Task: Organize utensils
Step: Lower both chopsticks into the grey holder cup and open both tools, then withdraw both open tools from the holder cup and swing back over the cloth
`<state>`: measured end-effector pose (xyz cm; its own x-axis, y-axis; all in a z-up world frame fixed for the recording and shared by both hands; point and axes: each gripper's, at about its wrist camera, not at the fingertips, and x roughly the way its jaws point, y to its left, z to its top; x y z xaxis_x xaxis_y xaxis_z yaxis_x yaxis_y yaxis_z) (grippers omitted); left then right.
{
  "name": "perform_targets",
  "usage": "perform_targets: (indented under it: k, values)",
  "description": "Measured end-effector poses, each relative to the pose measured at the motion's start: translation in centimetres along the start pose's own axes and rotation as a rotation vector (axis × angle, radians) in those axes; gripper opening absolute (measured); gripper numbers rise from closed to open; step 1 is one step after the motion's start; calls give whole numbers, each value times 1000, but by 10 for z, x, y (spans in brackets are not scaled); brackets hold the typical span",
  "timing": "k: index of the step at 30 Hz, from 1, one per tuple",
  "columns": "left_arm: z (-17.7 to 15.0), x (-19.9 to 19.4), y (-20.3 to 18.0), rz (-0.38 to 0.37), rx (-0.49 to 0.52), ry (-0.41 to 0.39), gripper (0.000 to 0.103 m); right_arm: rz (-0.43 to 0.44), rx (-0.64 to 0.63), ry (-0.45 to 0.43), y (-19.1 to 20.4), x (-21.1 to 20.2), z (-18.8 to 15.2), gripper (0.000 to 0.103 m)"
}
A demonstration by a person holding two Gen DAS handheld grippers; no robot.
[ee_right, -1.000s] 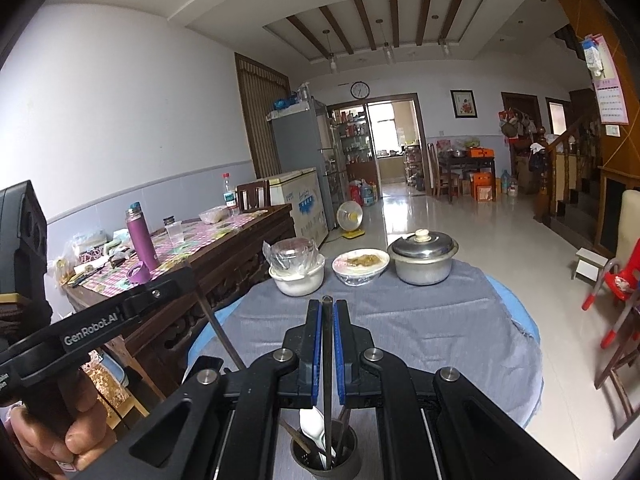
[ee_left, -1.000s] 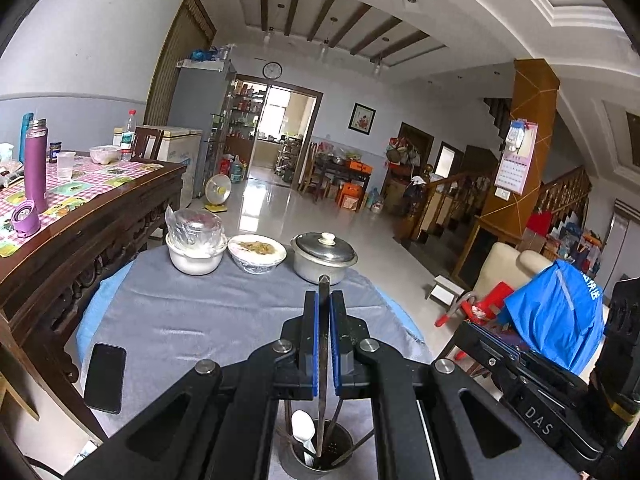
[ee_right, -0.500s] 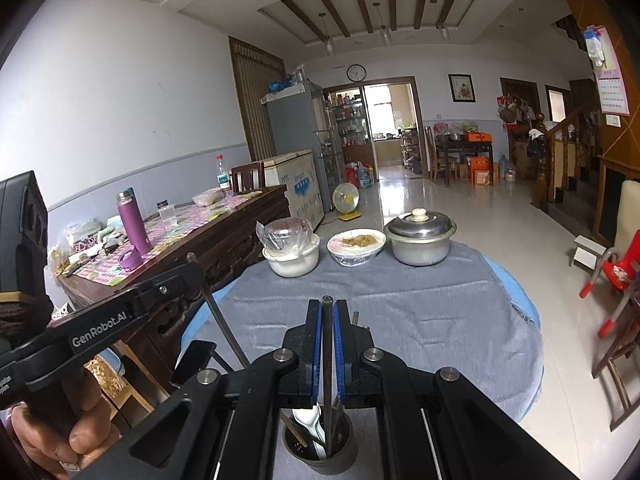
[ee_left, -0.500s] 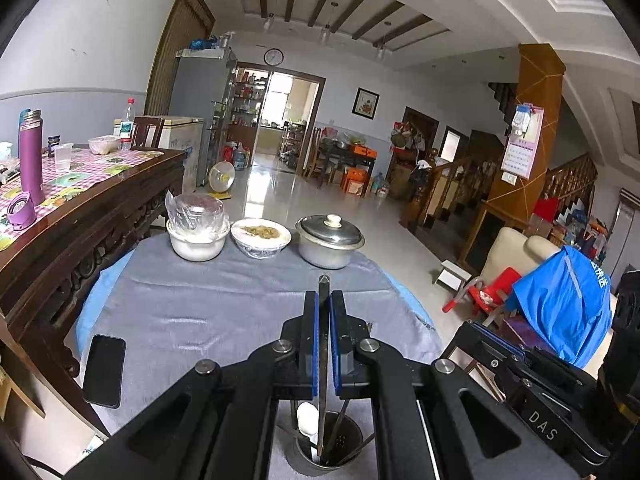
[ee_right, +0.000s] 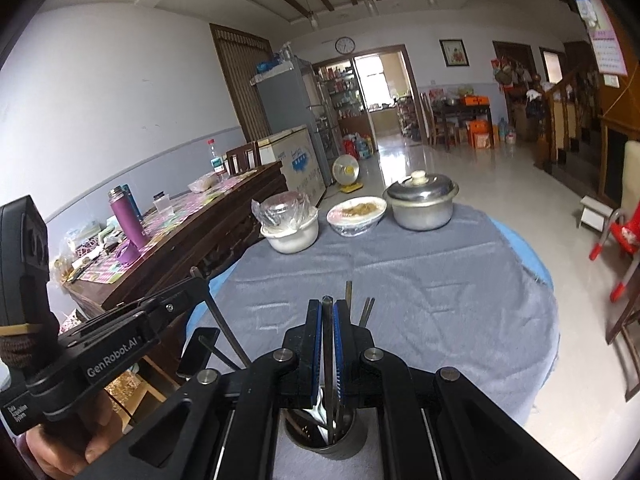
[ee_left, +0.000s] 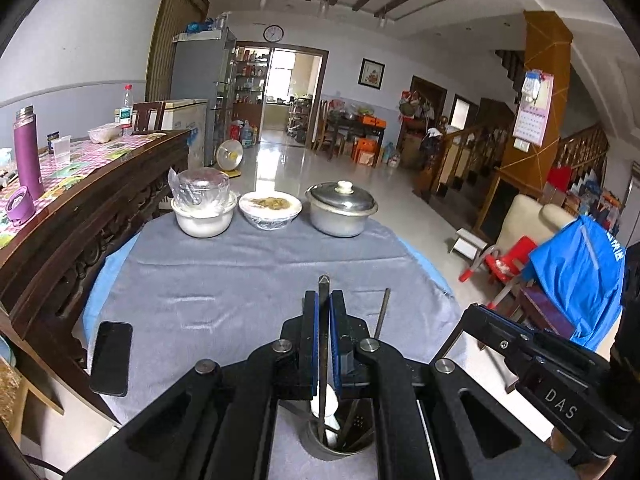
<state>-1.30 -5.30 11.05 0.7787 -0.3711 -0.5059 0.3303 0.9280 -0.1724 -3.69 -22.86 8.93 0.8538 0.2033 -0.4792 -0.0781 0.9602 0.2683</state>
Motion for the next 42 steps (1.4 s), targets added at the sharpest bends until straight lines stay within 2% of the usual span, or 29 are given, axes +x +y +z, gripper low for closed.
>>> perform_targets:
  k: [4,6,16,21,30,42]
  values:
    - [-1,-2,-1,24,16,-4,10,15,15,-1,0,1,0,7]
    - [-1,-4,0,38,19,-13,24,11,16,-9,1,0,0,7]
    - [-3,-11,9,79,20,-37,36,8,30,-19,1,1,0,7]
    - [-6,-16,14,104,27,-53,53,6,18,-6,4,5,-4,7]
    - [-12,-29,40,165,31,-81,66,-31,58,31,-13,18,-14,7]
    - [-21,-43,73,249,36,-74,68,-118,130,84,-59,26,-35,7]
